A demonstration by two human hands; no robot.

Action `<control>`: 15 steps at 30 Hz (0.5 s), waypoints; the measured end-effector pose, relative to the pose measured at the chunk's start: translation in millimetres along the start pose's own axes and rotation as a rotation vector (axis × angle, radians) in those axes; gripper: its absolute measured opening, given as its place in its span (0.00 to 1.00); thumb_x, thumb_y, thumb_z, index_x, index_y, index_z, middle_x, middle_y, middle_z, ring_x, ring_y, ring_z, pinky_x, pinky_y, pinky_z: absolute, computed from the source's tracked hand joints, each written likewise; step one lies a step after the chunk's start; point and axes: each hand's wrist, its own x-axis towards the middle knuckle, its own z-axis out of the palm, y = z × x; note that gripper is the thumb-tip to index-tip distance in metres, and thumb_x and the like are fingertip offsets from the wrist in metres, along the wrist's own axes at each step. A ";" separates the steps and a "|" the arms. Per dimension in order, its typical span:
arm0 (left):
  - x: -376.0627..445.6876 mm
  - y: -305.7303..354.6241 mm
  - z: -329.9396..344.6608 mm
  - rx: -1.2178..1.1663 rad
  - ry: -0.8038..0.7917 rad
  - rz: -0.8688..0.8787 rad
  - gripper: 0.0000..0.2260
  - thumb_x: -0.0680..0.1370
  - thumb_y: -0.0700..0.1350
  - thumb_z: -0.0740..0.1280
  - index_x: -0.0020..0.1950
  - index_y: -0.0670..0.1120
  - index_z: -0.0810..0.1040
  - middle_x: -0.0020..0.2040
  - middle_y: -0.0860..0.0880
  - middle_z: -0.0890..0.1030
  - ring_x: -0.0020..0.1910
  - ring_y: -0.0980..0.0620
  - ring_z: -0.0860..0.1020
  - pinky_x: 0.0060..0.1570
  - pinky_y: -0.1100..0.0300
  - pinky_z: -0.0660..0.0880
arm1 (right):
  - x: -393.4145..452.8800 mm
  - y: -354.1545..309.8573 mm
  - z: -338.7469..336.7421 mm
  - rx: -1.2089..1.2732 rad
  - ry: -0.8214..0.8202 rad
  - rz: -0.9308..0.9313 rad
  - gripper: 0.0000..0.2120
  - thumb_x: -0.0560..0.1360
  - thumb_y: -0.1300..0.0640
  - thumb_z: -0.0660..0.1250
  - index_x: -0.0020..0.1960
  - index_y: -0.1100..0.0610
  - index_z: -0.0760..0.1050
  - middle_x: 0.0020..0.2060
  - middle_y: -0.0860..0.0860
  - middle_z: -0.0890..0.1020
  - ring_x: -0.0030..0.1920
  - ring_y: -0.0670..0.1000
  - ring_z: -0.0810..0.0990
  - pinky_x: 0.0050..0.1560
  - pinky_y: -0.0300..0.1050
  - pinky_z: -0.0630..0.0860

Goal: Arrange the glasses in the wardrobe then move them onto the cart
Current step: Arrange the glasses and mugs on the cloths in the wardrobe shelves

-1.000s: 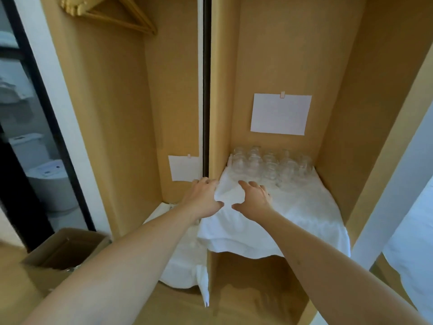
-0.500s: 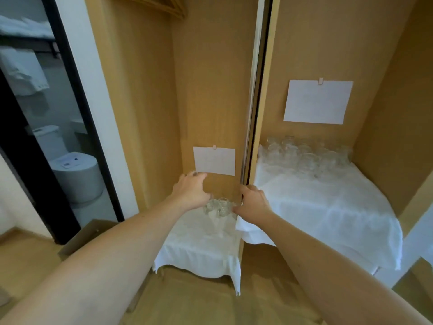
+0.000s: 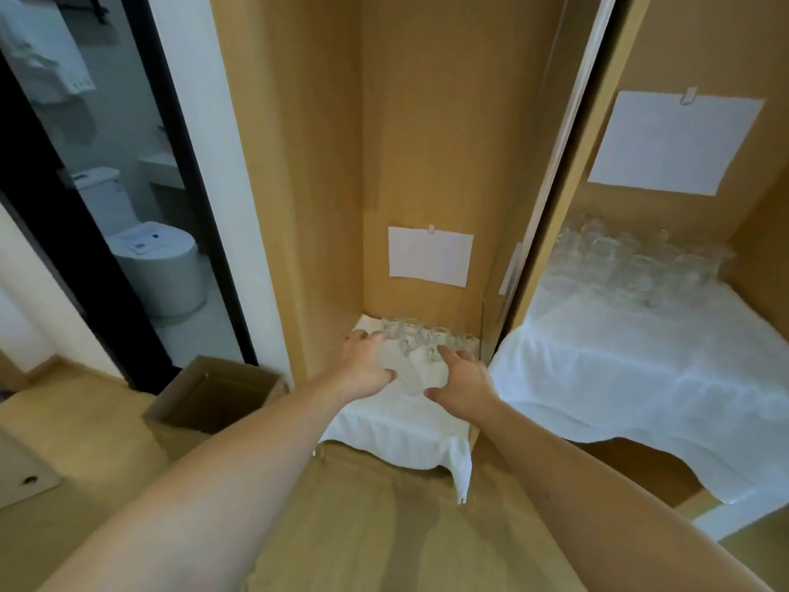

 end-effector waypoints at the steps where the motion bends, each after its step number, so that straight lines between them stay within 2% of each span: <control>1: 6.3 -5.0 1.3 -0.002 -0.009 -0.008 0.34 0.77 0.58 0.71 0.80 0.54 0.62 0.77 0.47 0.65 0.76 0.43 0.62 0.71 0.48 0.67 | 7.2 -1.1 4.1 0.000 -0.010 -0.004 0.41 0.74 0.43 0.72 0.81 0.46 0.55 0.75 0.54 0.68 0.73 0.60 0.67 0.68 0.54 0.73; 5: 31.6 -20.7 7.9 0.012 -0.035 -0.053 0.34 0.77 0.59 0.70 0.79 0.52 0.63 0.75 0.47 0.67 0.74 0.42 0.64 0.69 0.48 0.69 | 39.4 -4.1 16.6 0.017 -0.060 0.003 0.43 0.74 0.42 0.72 0.82 0.46 0.53 0.73 0.54 0.69 0.71 0.58 0.69 0.64 0.52 0.76; 11: 79.0 -31.3 20.3 0.042 -0.102 -0.105 0.34 0.77 0.59 0.70 0.80 0.53 0.61 0.75 0.47 0.67 0.74 0.42 0.64 0.69 0.47 0.70 | 91.5 -0.5 36.7 0.087 -0.130 0.020 0.43 0.74 0.44 0.73 0.82 0.48 0.53 0.73 0.55 0.69 0.72 0.59 0.67 0.68 0.54 0.72; 15: 111.7 -31.2 30.5 0.064 -0.142 -0.118 0.34 0.78 0.59 0.69 0.81 0.53 0.60 0.76 0.47 0.65 0.75 0.43 0.63 0.69 0.47 0.69 | 124.1 11.0 48.3 0.077 -0.177 0.047 0.42 0.75 0.43 0.71 0.82 0.46 0.53 0.71 0.54 0.70 0.71 0.59 0.67 0.67 0.55 0.73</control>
